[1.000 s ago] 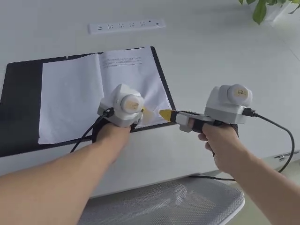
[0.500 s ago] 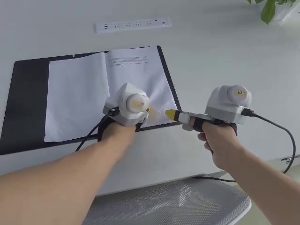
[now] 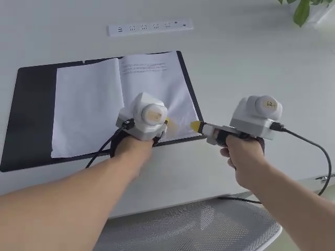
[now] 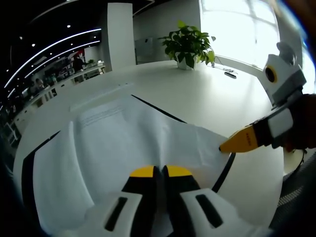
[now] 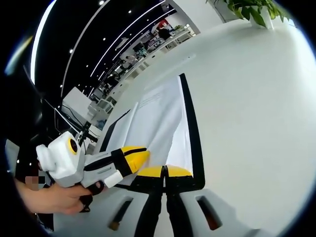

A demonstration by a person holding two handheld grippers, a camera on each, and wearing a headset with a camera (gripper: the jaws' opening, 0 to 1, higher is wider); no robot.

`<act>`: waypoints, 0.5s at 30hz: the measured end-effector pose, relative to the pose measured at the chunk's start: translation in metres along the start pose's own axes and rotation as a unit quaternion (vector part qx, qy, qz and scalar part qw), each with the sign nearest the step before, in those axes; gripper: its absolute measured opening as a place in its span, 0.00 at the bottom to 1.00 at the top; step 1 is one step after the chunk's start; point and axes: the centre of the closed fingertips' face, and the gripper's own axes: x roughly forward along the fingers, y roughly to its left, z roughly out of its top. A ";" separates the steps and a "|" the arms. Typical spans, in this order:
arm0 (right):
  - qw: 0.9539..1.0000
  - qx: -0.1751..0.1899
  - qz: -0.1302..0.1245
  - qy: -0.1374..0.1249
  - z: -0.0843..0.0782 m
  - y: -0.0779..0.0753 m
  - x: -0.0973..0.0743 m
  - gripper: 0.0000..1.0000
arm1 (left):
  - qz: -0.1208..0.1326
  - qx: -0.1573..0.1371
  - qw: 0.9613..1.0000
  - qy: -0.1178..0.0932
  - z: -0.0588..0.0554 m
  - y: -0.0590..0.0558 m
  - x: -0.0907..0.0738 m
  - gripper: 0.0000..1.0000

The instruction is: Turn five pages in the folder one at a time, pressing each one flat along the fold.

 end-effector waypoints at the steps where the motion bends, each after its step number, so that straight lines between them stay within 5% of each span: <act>1: 1.000 0.001 0.002 0.000 0.000 0.001 0.000 0.00 | 0.000 -0.001 1.000 -0.001 0.000 0.000 0.000 0.04; 8: 1.000 0.003 0.002 -0.013 0.004 0.003 -0.006 0.00 | -0.003 -0.020 1.000 0.001 -0.003 0.001 -0.008 0.00; 15: 0.999 -0.007 0.024 -0.031 0.013 0.025 -0.012 0.00 | -0.009 -0.026 1.000 -0.001 -0.003 0.009 -0.034 0.07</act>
